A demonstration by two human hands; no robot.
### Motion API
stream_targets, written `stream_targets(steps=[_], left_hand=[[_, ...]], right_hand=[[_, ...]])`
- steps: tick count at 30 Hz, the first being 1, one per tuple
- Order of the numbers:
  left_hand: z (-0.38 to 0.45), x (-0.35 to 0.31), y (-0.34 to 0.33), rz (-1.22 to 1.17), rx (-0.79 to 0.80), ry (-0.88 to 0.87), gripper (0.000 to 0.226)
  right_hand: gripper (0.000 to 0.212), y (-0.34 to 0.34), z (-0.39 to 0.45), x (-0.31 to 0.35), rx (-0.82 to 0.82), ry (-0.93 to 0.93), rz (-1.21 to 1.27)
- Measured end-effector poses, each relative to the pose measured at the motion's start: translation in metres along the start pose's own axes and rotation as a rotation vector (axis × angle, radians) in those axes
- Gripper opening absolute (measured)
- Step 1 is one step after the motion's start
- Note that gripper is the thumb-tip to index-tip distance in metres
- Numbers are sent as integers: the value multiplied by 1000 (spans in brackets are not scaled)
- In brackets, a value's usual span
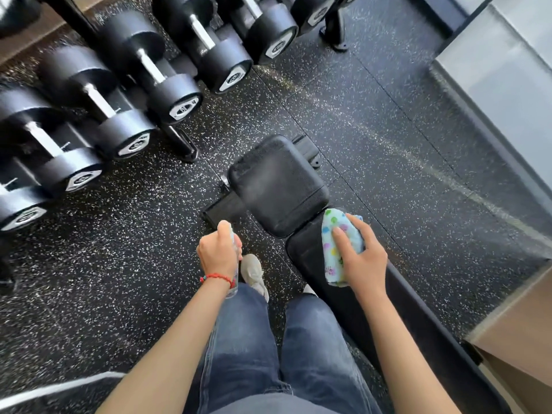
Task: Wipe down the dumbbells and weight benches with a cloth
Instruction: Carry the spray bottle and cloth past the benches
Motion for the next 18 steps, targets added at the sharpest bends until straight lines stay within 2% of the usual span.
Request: stream_targets(steps=[8,18], left_hand=[[27,-13,33,-26,105,-36,56],[24,-16,60,-165,-49,-71,55]], right_hand=[[26,-44,13,35,52,39,-29],[24,-63,25,66,230,164,-128]])
Point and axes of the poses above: each hand's wrist, its own z-axis towards the middle knuckle, its own y-axis out of the back of the hand, x = y × z, the point moved 2 cm from there along z, towards the middle knuckle, and after that the axes turned 9 degrees about x, right-handed, at the moved point
